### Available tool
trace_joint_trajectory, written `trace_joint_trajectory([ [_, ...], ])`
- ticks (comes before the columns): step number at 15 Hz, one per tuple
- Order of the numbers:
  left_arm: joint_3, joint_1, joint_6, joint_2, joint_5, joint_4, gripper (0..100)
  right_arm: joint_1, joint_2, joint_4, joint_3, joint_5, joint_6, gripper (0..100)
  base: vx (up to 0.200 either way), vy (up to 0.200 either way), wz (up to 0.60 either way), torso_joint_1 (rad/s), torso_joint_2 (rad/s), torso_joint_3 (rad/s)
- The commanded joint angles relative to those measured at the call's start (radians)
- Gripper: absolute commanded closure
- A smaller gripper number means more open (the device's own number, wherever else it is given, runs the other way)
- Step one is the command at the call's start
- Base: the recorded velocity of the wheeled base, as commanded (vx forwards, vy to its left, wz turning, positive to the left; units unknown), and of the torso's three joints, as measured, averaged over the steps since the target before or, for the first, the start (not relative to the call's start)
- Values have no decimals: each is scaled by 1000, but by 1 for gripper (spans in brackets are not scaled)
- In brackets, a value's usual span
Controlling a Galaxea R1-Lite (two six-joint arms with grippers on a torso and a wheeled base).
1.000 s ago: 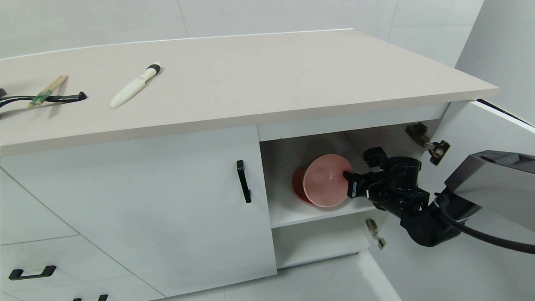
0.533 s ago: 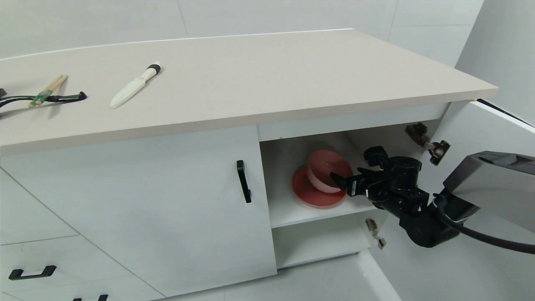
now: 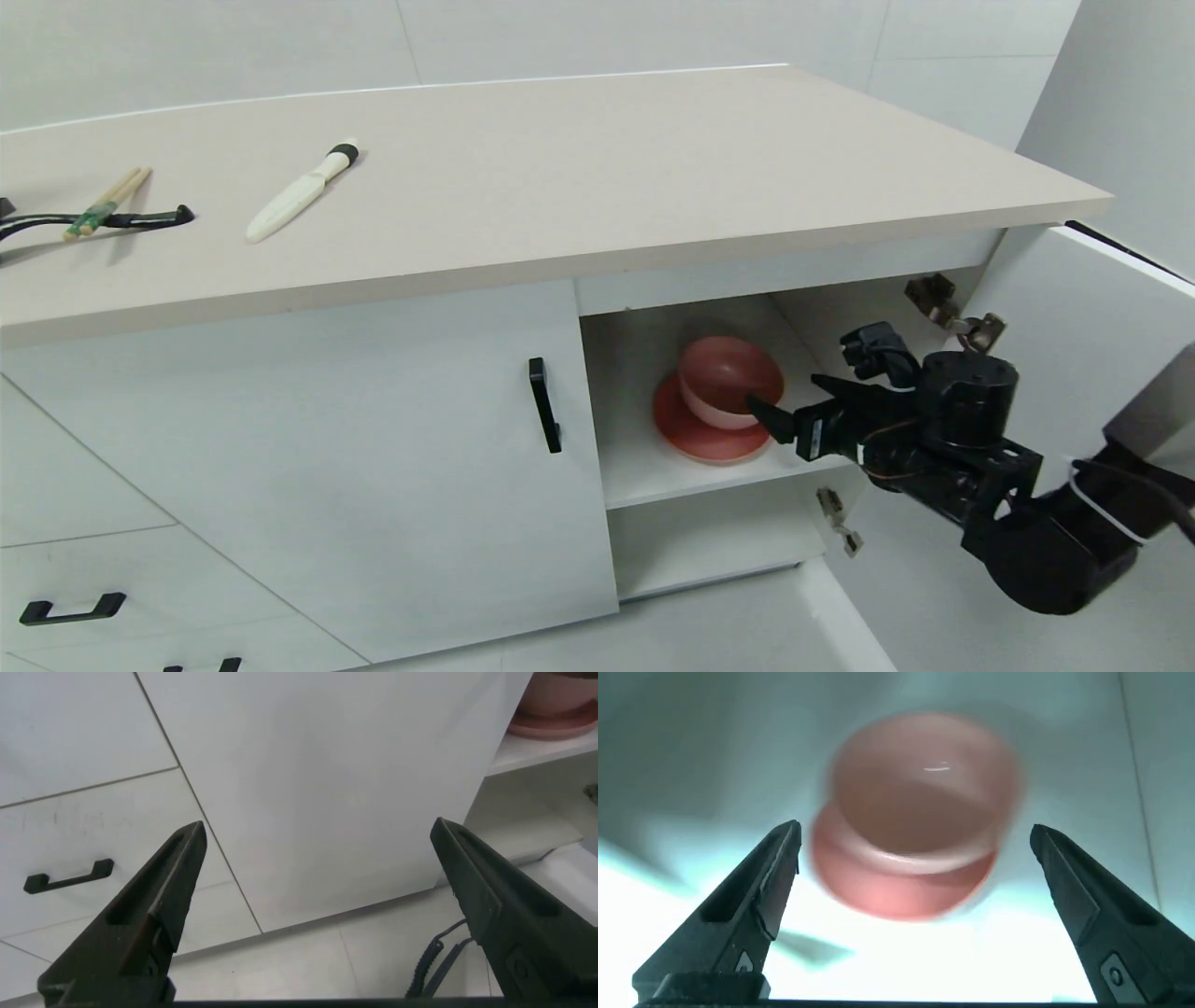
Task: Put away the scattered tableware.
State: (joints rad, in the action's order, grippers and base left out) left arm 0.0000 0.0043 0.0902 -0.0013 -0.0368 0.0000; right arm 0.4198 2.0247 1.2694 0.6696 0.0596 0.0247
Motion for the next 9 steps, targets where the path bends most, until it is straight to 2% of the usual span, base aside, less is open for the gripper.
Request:
trace_joint_trajectory([
  [1, 0, 0, 2, 1, 0, 0, 0, 42, -201, 24, -182, 5, -12, 0, 0, 0, 0, 0, 0, 0],
  [3, 0, 0, 5, 1, 0, -2, 0, 37, -294, 25, -308, 5, -48, 0, 0, 0, 0, 0, 0, 0],
  [5, 0, 0, -12, 1, 2, -2, 0, 36, -406, 25, -395, 32, -94, 0, 0, 0, 0, 0, 0, 0],
  [7, 0, 0, -76, 1, 6, 0, 0, -1, -523, 25, -472, 86, -137, 0, 0, 0, 0, 0, 0, 0],
  [9, 0, 0, -90, 1, 6, -2, 0, -65, -618, 25, -553, 101, -169, 0, 0, 0, 0, 0, 0, 0],
])
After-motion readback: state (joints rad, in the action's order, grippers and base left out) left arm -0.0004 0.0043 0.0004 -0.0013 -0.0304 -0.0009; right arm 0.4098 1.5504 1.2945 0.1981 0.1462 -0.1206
